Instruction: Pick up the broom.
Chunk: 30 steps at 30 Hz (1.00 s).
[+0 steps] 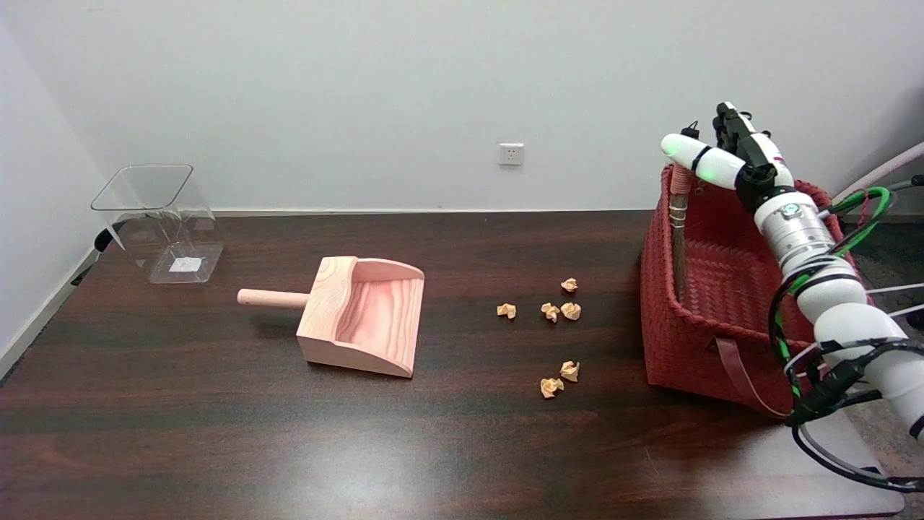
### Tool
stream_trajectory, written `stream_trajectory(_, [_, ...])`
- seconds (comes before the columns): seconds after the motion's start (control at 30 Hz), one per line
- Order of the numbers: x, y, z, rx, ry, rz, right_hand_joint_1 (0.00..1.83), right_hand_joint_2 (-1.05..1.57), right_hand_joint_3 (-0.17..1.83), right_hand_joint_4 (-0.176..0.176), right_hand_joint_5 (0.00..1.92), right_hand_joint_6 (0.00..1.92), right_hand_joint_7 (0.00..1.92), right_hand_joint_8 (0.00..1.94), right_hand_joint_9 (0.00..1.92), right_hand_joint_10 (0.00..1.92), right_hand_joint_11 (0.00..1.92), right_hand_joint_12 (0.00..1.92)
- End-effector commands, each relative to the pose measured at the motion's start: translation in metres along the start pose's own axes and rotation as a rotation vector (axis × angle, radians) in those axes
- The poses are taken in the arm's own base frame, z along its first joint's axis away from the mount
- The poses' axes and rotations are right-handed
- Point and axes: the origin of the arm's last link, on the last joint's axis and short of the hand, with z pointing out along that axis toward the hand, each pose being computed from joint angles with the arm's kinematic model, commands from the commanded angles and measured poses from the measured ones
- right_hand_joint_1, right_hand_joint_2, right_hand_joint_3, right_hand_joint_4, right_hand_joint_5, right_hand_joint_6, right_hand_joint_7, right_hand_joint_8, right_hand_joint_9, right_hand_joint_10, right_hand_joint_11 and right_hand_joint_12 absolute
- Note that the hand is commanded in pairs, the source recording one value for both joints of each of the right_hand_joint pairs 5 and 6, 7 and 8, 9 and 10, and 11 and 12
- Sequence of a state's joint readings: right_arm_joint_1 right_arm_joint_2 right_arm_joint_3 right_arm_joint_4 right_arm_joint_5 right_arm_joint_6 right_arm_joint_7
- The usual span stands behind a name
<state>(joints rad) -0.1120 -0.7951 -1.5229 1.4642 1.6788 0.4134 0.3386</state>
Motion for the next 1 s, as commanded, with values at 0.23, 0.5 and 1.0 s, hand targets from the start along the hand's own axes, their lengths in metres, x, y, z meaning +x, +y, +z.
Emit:
stream_trajectory(0.23, [-0.035,0.003,0.032,-0.051,-0.143,0.051,0.82,0.82,-0.17,0.000,0.00,0.00,0.09,0.09,0.00,0.00,0.00,0.00])
stream_trajectory(0.5, [-0.033,0.007,0.028,-0.065,-0.142,0.067,0.82,0.84,-0.17,0.000,0.00,0.00,0.31,0.31,0.00,0.00,0.00,0.00])
stream_trajectory(1.0, [-0.019,0.012,0.017,-0.067,-0.085,0.078,0.82,1.01,-0.17,0.000,0.76,0.76,1.36,1.36,0.76,0.76,0.76,0.76])
